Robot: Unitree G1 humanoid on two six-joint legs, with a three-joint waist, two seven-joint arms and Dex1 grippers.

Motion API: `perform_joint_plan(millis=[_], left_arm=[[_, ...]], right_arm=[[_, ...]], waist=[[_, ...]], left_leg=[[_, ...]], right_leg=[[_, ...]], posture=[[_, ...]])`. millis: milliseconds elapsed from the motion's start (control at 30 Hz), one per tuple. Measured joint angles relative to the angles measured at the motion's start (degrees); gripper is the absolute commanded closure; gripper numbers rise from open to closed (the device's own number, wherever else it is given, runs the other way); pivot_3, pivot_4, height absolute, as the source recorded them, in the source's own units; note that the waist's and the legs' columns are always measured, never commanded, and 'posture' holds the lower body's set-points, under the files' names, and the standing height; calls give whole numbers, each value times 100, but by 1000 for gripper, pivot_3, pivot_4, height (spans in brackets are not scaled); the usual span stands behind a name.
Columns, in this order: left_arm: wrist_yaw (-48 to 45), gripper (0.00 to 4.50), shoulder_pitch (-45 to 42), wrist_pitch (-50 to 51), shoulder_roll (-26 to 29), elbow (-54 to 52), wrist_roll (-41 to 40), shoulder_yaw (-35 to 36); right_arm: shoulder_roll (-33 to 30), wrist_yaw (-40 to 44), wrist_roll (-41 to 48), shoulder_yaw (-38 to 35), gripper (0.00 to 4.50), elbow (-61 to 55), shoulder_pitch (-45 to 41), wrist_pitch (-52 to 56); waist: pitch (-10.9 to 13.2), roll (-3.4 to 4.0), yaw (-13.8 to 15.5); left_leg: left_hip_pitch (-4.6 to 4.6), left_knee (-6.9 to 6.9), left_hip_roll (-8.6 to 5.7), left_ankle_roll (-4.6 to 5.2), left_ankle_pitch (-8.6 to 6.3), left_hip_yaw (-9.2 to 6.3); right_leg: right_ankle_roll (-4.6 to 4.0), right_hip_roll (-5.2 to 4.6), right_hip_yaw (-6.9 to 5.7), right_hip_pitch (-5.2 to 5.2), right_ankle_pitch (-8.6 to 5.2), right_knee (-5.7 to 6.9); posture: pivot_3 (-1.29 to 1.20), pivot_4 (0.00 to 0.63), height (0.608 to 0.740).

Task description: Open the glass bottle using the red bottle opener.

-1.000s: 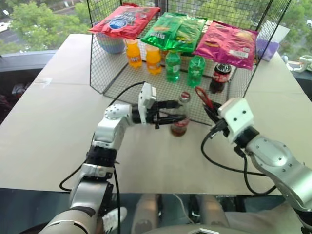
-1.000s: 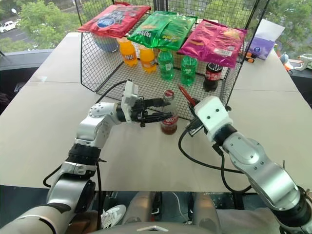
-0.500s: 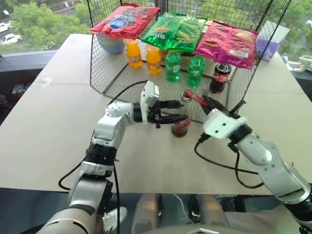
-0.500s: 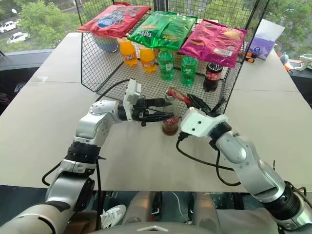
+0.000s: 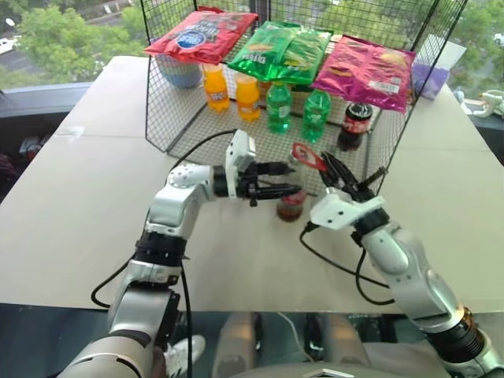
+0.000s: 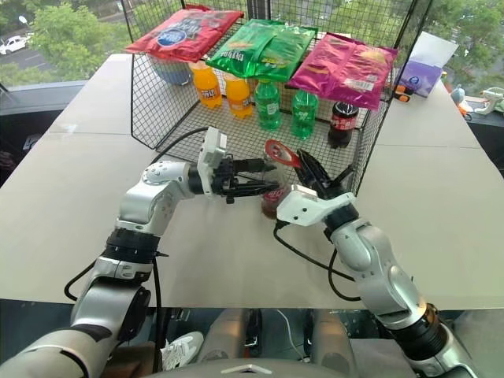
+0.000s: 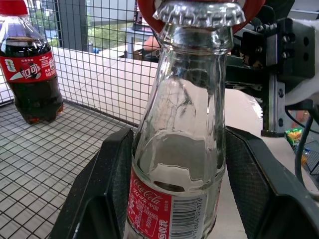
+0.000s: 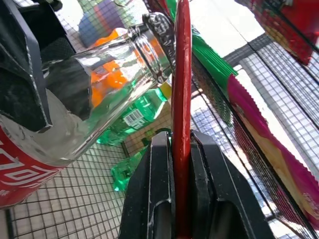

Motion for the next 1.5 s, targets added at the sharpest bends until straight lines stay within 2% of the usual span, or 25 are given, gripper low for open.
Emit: perform_joint_plan(millis=[200,400,600,867,1133,1200,1500], left_arm=[[-6,2366,0,42,75,0,0,37],[-20,2366,0,44,111,1,1,37],[-31,2366,0,34,113,1,12,28],[-23,2366,-6,-27,41,5,111,-15],[-21,2366,-5,-29,22,49,123,-12],[-75,2366,-5,-108,34,102,122,-15],[-259,2366,-63,-584,-41,344,226,-121]], right_arm=[[490,-487,-708,109,4500,580,-16,-328],[573,-807,-1163,125,4500,852,-13,-585],[607,-906,-1338,105,4500,910,23,-680],[299,-738,-1429,-67,4500,770,56,-752],[473,-799,-1581,-80,4500,918,10,-815],[356,-677,-1582,-103,4500,850,-8,-830],[-789,901,-1282,-656,4500,-6,-216,-955]], waist=[[-2,1,-5],[-9,3,0],[-12,6,-1],[-29,13,1],[-36,18,-1],[-43,21,-1],[-65,35,5]], left_leg=[[8,0,2,1,-1,-1],[9,1,3,-1,0,-1],[10,1,2,0,0,-2],[11,1,2,8,-5,-4],[11,1,3,9,-5,-3],[11,2,4,10,-6,-3],[13,1,1,12,-7,-6]], right_leg=[[-1,0,3,0,-1,13],[-1,-2,4,0,-1,17],[-1,-2,5,0,-1,19],[-2,-3,4,2,-1,19],[-2,-4,5,2,-1,20],[-2,-5,5,2,-1,20],[-2,-4,2,3,-2,19]], posture=[[0,150,728],[0,150,728],[0,150,728],[0,150,728],[0,150,728],[0,150,728],[0,150,728]])
